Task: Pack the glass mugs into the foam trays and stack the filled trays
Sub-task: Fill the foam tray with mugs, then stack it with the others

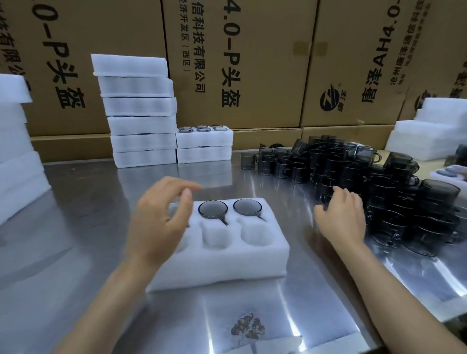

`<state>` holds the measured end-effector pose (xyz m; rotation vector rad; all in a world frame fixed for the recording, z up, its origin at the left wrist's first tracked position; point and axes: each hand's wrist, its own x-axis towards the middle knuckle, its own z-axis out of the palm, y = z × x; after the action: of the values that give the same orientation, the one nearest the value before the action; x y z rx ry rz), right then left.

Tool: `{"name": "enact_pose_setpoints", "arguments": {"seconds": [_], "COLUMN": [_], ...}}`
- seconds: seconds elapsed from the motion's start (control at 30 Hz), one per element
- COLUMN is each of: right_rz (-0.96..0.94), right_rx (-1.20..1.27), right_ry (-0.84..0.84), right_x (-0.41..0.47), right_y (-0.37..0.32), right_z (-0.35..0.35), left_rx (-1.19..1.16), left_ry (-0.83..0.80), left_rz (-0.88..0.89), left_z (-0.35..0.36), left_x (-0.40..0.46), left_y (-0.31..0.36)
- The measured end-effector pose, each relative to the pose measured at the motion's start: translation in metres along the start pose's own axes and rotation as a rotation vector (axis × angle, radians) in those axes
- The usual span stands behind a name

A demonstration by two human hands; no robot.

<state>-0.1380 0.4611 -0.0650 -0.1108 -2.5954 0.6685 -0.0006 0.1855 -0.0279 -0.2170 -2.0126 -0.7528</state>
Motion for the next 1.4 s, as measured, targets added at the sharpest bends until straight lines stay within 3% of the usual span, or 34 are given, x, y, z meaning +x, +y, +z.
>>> {"name": "enact_pose_setpoints", "arguments": {"seconds": [0.13,0.23,0.43,0.57,0.63,0.8,0.9,1.13,1.3,1.4], "right_rz": [-0.015,-0.045,-0.096,-0.099,-0.062,-0.042,-0.053,-0.163,-0.033,-0.064], "right_rx": [-0.019,0.099,0.431,0.354,0.468,0.714,0.729,0.588,0.766,0.678], "right_ry": [-0.025,-0.01,0.023,-0.137,-0.253,-0.477,-0.597,-0.517,-0.494,-0.435], "right_x": [0.0,-0.002,-0.004,-0.005,-0.006,0.0,0.003,-0.002,-0.001,-0.003], "right_y": [-0.002,-0.006,-0.013,-0.013,-0.015,-0.015,-0.011,-0.012,-0.009,-0.009], "right_z": [0.005,0.004,0.008,0.016,0.019,0.015,0.01,0.015,0.016,0.013], "left_rx": [-0.097,-0.207,-0.305,-0.354,-0.366,-0.288,-0.25,-0.302,-0.313,-0.328], "left_ry": [0.094,0.146,0.209,0.235,0.204,0.167,0.127,0.114,0.107,0.097], "left_rz": [-0.213,-0.365,-0.493,-0.595,-0.634,-0.614,-0.601,-0.637,-0.648,-0.663], "left_z": [-0.008,-0.008,-0.007,-0.005,-0.004,-0.007,-0.007,-0.007,-0.007,-0.008], "left_x": [-0.009,-0.012,-0.013,-0.015,-0.019,-0.032,-0.034,-0.036,-0.037,-0.038], "left_y": [-0.016,-0.022,-0.031,-0.038,-0.042,-0.059,-0.064,-0.065,-0.062,-0.062]}}
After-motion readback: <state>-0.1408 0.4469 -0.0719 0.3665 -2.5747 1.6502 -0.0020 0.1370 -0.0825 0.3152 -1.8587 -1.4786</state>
